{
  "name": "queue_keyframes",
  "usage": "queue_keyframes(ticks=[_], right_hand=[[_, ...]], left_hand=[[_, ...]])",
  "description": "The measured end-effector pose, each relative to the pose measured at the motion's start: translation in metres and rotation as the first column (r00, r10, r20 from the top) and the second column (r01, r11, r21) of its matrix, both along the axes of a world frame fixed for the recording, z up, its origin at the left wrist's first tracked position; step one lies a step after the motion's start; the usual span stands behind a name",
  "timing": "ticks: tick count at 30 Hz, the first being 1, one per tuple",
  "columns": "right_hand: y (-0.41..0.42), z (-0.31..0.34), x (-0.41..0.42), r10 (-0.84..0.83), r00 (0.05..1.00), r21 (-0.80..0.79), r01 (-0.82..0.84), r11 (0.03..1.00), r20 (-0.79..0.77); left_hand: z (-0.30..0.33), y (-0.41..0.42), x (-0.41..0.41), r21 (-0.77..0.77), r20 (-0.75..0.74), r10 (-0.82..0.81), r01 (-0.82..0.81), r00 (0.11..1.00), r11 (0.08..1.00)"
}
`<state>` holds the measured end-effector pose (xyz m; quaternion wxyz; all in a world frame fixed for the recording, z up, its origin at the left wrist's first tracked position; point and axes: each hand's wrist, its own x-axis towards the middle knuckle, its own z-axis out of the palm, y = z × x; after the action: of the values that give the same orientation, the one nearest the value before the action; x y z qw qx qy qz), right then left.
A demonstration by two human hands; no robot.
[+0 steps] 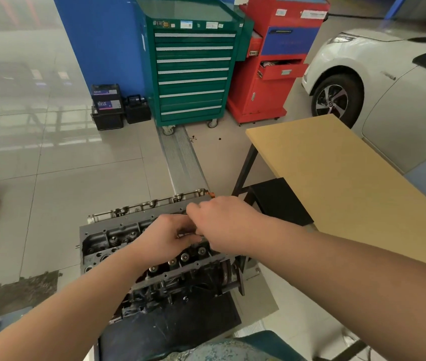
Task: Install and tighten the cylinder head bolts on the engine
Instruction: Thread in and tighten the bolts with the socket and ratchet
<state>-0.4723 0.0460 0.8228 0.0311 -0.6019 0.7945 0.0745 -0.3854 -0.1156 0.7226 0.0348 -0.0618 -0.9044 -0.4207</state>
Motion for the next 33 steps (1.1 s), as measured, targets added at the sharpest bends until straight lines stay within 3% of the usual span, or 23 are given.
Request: queue_keyframes(ticks=[2,5,7,10,13,16,18,20,23,25,29,33], right_hand=[[0.0,-0.007,0.004,-0.068,0.994,-0.022,0.066,0.998,-0.089],[-0.001,-0.011,0.005,-0.206,0.973,-0.05,0.202,0.978,-0.101],[0.001,-0.01,0.0,-0.186,0.982,-0.067,0.186,0.98,0.0],[0.002,0.002,-0.005,-0.027,0.983,0.013,0.025,1.0,0.181],[0.001,0.002,0.0,-0.026,0.997,0.016,0.025,1.0,0.069],[-0.001,-0.005,0.007,-0.1,0.991,-0.045,0.096,0.994,-0.09],[-0.003,-0.008,0.008,-0.169,0.973,-0.093,0.156,0.983,-0.16],[-0.002,-0.009,0.004,-0.195,0.97,-0.122,0.178,0.977,-0.147],[0.004,-0.003,-0.005,-0.016,0.999,-0.042,0.017,0.999,0.028],[0.006,-0.001,-0.007,0.043,0.998,0.012,-0.043,0.999,0.053],[0.003,-0.007,0.003,-0.089,0.995,-0.033,0.087,0.996,-0.047],[0.003,-0.01,0.006,-0.16,0.984,-0.09,0.153,0.984,-0.082]], left_hand=[[0.0,0.003,0.002,0.002,-0.012,0.034,-0.034,0.999,0.999],[-0.009,0.009,0.005,-0.066,-0.04,0.118,-0.121,0.992,0.99],[-0.013,0.009,0.005,-0.081,-0.04,0.133,-0.136,0.99,0.987],[-0.015,0.003,0.0,-0.11,0.026,0.063,-0.06,0.998,0.992],[-0.008,-0.002,-0.003,-0.104,0.07,-0.029,0.036,0.997,0.994],[-0.005,0.002,0.0,-0.028,0.032,0.032,-0.031,0.999,0.999],[-0.01,0.007,0.0,-0.056,-0.004,0.08,-0.08,0.997,0.995],[-0.016,0.01,-0.003,-0.094,-0.03,0.092,-0.094,0.995,0.991],[-0.016,0.007,-0.007,-0.102,0.047,0.046,-0.041,0.998,0.994],[-0.011,0.006,-0.007,-0.054,0.099,-0.018,0.023,0.995,0.998],[-0.002,0.011,-0.003,0.01,0.084,0.005,-0.006,0.996,1.0],[-0.015,0.016,0.004,-0.067,-0.01,0.142,-0.142,0.99,0.988]])
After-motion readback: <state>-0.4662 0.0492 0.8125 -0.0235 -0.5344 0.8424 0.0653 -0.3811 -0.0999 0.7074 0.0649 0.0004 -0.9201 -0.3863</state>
